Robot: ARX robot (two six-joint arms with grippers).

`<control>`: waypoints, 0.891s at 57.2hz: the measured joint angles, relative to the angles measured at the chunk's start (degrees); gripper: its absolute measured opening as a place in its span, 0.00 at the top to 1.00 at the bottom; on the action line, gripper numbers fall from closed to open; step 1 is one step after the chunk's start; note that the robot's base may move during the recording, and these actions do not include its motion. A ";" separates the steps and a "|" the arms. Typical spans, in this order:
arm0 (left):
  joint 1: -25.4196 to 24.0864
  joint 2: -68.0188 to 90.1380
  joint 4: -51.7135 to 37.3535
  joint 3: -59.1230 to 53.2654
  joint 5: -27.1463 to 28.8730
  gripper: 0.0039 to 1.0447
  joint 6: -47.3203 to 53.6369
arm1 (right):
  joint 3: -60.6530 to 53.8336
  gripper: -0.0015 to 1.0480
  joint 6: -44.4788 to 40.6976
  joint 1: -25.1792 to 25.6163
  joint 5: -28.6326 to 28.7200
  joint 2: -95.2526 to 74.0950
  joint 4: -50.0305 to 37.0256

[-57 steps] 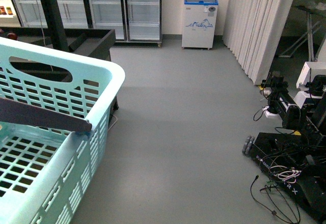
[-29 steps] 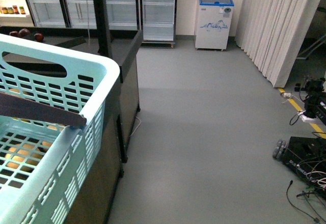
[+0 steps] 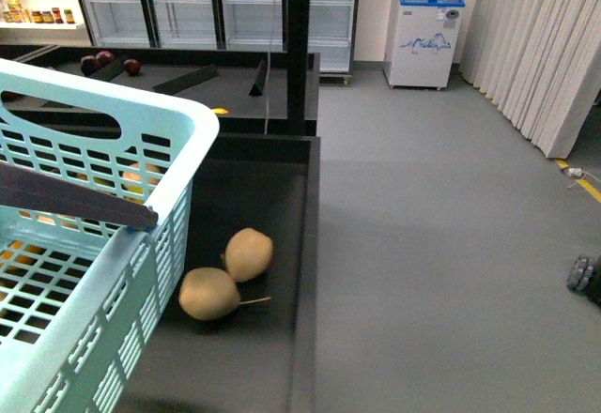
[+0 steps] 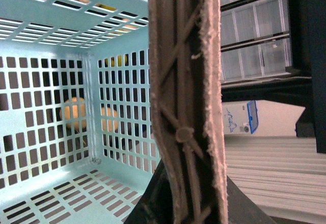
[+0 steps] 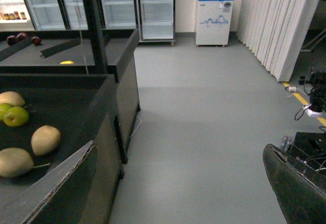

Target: Pick lemon and mango into basket

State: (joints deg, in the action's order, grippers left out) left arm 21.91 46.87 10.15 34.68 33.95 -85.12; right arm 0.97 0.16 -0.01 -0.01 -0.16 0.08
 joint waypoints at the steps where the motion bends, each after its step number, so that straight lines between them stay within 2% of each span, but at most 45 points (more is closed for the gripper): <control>1: 0.00 0.00 0.00 0.00 -0.02 0.95 0.00 | 0.00 0.08 0.02 0.00 -0.02 0.00 0.02; 51: -0.02 0.07 0.00 0.00 -0.09 0.95 0.02 | 0.00 0.08 0.00 0.02 -0.04 -0.02 0.00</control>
State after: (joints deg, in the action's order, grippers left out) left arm 21.89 46.94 10.15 34.68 33.87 -85.10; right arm 0.97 0.16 0.01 -0.05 -0.19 0.08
